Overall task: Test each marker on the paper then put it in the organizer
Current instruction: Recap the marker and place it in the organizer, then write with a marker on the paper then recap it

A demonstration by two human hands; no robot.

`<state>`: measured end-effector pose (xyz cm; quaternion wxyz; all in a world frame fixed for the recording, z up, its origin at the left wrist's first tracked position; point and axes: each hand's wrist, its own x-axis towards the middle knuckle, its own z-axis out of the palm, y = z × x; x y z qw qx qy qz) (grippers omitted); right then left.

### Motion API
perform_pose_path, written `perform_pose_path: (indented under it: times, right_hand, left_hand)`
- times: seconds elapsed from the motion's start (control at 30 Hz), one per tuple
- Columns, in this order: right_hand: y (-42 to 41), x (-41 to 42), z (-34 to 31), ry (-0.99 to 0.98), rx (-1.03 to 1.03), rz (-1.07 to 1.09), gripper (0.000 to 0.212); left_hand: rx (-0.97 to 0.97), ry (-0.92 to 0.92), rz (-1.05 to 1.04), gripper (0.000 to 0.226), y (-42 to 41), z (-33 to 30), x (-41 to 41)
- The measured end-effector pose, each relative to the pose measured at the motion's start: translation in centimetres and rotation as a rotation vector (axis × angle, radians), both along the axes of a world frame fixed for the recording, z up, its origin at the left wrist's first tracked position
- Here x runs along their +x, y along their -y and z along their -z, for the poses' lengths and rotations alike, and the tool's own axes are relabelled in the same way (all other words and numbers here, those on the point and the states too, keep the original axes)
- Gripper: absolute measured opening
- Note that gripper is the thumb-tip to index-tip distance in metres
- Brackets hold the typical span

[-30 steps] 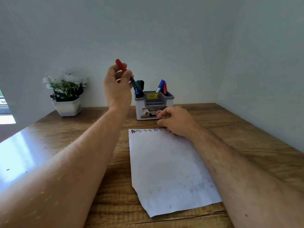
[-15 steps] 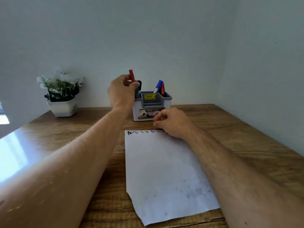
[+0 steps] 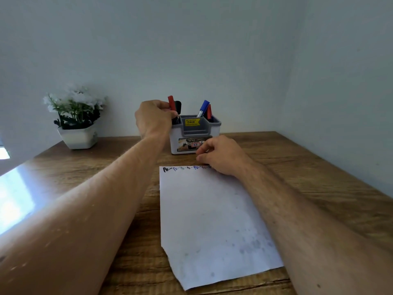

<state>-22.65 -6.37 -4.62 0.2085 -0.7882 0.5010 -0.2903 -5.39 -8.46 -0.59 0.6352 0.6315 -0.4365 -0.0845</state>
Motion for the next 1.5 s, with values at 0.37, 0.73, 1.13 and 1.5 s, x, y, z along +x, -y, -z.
perform_pose_path:
  times: [0.37,0.73,1.13,1.5]
  right_hand:
    - [-0.4,0.0,-0.1,-0.008,0.02,-0.013,0.008]
    - [-0.5,-0.1,-0.1,-0.003,0.013,-0.015,0.005]
    - [-1.2,-0.3,-0.1,-0.025,-0.028,-0.019,0.005]
    - [-0.9,-0.3,-0.1,-0.036,-0.021,-0.019,0.009]
  left_hand:
    - [0.036,0.094,0.025,0.013,-0.1,-0.6,0.2]
    - [0.076,0.246,0.052,0.029,-1.6,-0.8,0.2]
    - [0.847,0.716,-0.115,0.038,-5.5,-0.4,2.2]
    - [0.871,0.709,-0.078,0.022,-5.2,1.1,1.6]
